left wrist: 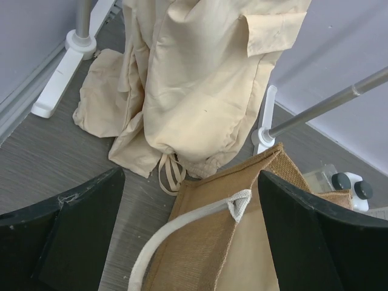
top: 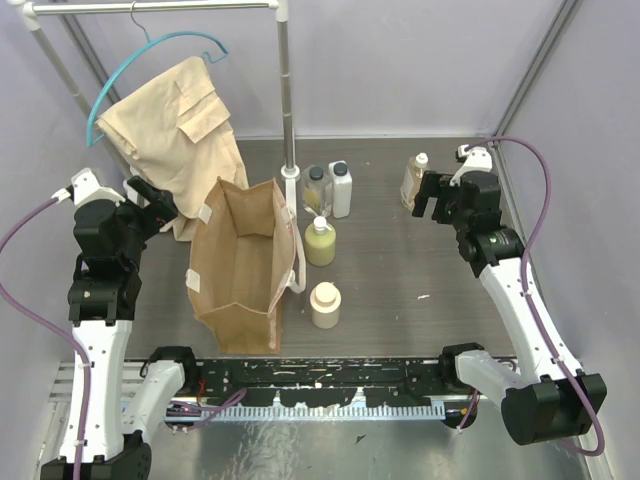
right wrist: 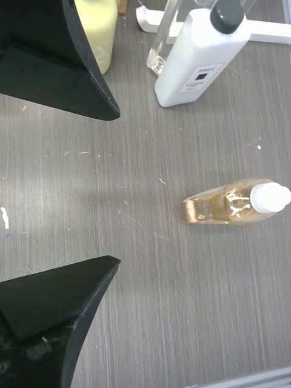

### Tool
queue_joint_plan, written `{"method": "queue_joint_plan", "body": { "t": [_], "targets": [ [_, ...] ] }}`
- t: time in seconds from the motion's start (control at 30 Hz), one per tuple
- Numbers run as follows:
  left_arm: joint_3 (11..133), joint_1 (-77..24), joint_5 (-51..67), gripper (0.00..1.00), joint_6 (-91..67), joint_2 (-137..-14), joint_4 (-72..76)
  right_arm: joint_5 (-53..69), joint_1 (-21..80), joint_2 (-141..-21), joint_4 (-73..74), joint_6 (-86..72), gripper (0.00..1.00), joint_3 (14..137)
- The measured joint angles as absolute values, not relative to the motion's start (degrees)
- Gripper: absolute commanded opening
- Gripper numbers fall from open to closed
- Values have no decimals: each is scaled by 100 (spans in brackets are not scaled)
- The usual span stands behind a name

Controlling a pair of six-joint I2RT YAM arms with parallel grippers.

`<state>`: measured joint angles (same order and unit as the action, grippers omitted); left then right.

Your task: Place the personal care products into the canvas bag

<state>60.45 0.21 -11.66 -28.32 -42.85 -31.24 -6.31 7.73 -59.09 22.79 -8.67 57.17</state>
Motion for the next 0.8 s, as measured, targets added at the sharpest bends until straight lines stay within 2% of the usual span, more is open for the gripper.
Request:
{"method": "queue_joint_plan", "body": {
  "t": [0.27,0.57,0.8],
  "targets": [
    [6086,21,-1186,98,-2716,-4381,-3118,-99,777,-5867,2565,-1302,100,5791],
    [6582,21,-316,98,-2121,-4880,-2606,-32,777,-5680,2394,-2112,100,5927],
    [7314,21,403,98,-1883,-5223,-3568,364,777,-6014,2803,-1920,100,6587]
  ]
}}
